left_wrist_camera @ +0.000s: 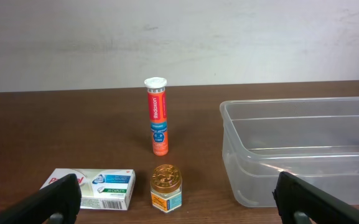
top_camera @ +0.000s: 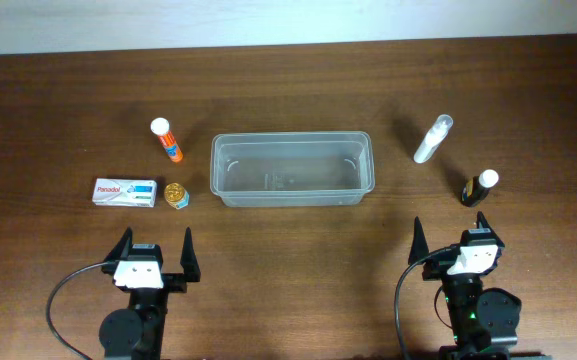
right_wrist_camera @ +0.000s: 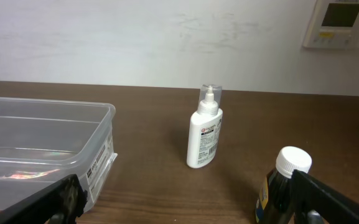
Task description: Pack container
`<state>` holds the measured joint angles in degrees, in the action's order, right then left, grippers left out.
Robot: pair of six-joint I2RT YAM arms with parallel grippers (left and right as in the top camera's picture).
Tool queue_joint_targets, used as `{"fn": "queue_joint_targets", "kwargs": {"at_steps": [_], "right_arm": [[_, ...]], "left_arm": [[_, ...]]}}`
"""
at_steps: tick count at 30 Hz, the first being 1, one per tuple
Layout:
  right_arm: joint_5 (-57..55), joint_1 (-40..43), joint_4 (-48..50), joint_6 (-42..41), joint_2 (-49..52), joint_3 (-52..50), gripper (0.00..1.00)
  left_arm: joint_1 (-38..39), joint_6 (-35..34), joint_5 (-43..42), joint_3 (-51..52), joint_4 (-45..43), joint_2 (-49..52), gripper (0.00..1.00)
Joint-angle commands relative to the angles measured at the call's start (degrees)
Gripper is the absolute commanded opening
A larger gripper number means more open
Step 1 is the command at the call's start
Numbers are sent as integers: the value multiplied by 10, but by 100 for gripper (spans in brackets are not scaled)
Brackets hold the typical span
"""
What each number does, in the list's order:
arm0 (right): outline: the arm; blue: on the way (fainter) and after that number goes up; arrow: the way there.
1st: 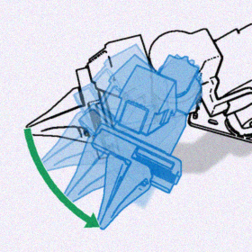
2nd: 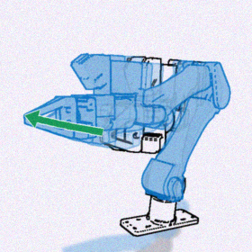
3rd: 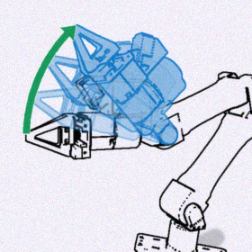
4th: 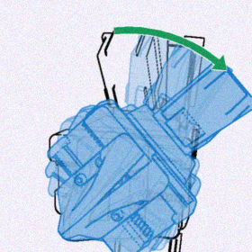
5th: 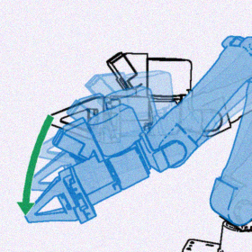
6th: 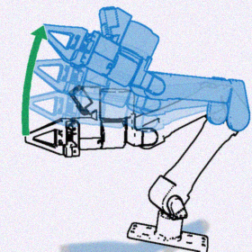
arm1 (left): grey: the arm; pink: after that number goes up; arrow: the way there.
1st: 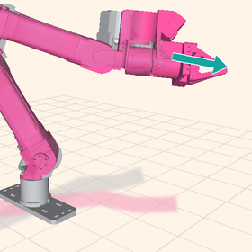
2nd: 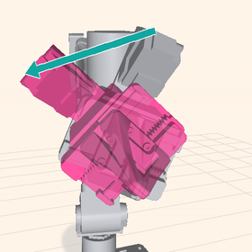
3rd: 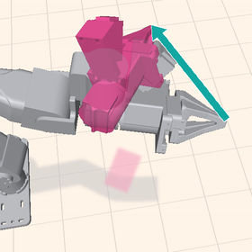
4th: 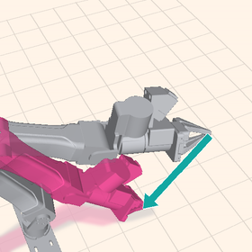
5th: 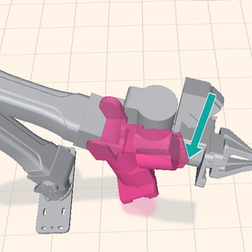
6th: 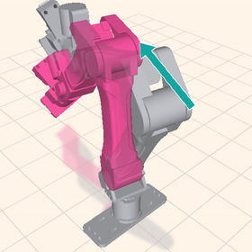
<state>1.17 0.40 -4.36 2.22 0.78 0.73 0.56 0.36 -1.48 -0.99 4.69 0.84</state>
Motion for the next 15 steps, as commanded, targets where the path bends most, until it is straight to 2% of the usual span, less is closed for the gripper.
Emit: {"fn": "queue_joint_targets", "kwargs": {"at_steps": [1, 10, 13, 15], "right_arm": [[5, 4, -1, 3, -4, -4, 98], [8, 4, -1, 3, -4, -4, 98], [68, 4, 6, 1, -4, -3, 98], [95, 4, 11, -30, -4, 6, 98]], "left_arm": [[-3, -2, 3, 5, 0, -4, 100], [-3, -2, 4, 5, 0, -4, 100], [-3, -2, 4, 5, 0, -4, 100], [-3, -2, 3, 5, -1, -4, 100]]}}
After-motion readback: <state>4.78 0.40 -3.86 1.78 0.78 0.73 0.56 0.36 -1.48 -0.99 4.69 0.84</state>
